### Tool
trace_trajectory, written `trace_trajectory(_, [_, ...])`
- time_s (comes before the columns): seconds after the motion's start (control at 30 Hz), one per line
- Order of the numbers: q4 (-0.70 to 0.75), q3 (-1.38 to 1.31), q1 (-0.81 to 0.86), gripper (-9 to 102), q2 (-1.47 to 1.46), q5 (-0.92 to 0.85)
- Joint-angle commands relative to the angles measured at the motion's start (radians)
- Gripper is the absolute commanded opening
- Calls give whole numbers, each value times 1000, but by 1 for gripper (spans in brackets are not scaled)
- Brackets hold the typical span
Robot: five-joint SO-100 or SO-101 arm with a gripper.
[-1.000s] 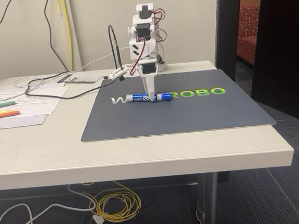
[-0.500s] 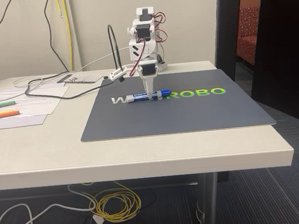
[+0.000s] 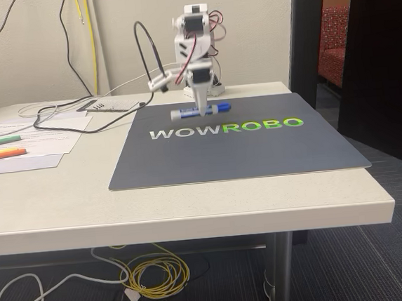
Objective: Pick up the blue marker.
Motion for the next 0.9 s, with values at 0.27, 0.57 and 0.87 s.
trace_trajectory(0.27, [232,-35,-41,0,348,6])
trace_trajectory(0.57, [252,147,-92,0,634,51])
trace_trajectory(0.87, [-92,810,-101,0,1077,71])
